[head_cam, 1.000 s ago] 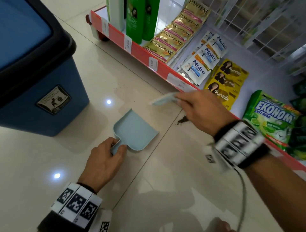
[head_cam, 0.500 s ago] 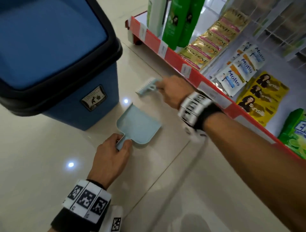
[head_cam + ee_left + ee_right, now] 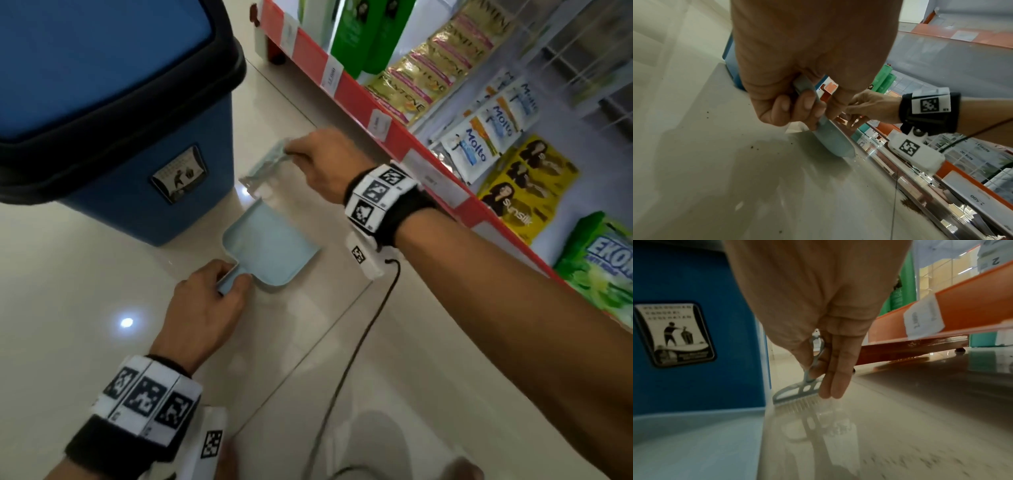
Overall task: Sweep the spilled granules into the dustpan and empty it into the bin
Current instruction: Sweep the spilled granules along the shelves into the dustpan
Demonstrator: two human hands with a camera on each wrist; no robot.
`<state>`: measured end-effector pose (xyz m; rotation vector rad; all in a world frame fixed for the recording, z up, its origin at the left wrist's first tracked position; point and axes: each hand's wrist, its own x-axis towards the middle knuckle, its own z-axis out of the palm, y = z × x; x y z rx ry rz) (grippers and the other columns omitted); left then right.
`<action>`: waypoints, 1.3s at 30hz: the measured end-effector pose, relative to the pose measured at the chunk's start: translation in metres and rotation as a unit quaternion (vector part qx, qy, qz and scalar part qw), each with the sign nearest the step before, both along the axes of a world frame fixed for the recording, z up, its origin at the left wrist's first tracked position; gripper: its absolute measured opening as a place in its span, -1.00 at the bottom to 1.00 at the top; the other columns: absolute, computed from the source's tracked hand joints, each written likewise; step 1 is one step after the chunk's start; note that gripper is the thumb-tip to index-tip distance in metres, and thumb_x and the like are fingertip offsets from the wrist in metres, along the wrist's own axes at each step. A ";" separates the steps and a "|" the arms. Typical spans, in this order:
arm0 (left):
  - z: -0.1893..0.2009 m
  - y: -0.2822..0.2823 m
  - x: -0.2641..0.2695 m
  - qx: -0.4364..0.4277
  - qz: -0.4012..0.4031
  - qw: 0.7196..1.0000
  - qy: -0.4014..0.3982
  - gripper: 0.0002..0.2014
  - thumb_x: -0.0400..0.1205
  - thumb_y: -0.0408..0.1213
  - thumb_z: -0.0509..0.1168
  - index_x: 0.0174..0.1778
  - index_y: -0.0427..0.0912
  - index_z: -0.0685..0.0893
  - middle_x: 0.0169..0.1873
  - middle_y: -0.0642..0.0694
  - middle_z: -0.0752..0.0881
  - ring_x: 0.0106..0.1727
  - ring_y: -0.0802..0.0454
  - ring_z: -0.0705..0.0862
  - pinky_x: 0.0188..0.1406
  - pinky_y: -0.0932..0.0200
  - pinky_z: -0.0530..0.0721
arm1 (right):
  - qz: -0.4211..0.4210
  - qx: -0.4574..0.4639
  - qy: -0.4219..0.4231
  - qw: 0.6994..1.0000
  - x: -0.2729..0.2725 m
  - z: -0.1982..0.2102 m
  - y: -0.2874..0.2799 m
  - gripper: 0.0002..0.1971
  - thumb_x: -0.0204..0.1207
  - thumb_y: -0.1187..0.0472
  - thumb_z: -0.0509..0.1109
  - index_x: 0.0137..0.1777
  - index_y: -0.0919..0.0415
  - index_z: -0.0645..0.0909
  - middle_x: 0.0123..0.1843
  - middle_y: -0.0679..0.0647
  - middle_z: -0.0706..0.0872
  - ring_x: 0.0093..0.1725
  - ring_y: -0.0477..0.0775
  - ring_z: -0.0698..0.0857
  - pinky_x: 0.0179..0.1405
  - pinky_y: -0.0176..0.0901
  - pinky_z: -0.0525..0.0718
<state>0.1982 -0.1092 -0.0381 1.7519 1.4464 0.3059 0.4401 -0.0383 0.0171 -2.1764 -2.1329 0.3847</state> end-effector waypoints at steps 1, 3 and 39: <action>0.001 0.000 0.001 0.000 -0.001 1.000 -0.002 -0.66 0.68 -0.01 0.26 -0.17 -0.24 0.66 -0.40 -0.09 0.69 -0.39 0.15 0.58 -0.49 0.25 0.37 | 0.008 -0.017 -0.003 1.000 -0.001 -0.004 -0.003 -0.69 0.73 0.18 0.16 0.28 0.14 0.70 0.10 0.17 0.79 0.09 0.21 0.71 0.06 -0.03 0.63; 0.002 0.000 0.002 -0.007 -0.005 1.000 -0.006 -0.65 0.68 0.00 0.26 -0.20 -0.24 0.65 -0.41 -0.10 0.68 -0.39 0.11 0.59 -0.49 0.21 0.37 | 0.018 -0.036 -0.014 0.999 0.008 -0.004 -0.021 -0.68 0.73 0.18 0.15 0.33 0.12 0.68 0.09 0.21 0.79 0.08 0.25 0.71 -0.03 -0.08 0.56; 0.000 -0.015 0.044 -0.006 -0.132 0.991 -0.020 -0.63 0.68 0.00 0.26 -0.28 -0.23 0.59 -0.43 -0.17 0.63 -0.43 0.00 0.53 -0.42 0.11 0.50 | -0.149 0.038 -0.027 0.988 0.059 0.028 -0.155 -0.72 0.76 0.18 0.13 0.25 0.16 0.66 -0.15 0.10 0.72 -0.18 0.06 0.66 -0.13 -0.14 0.63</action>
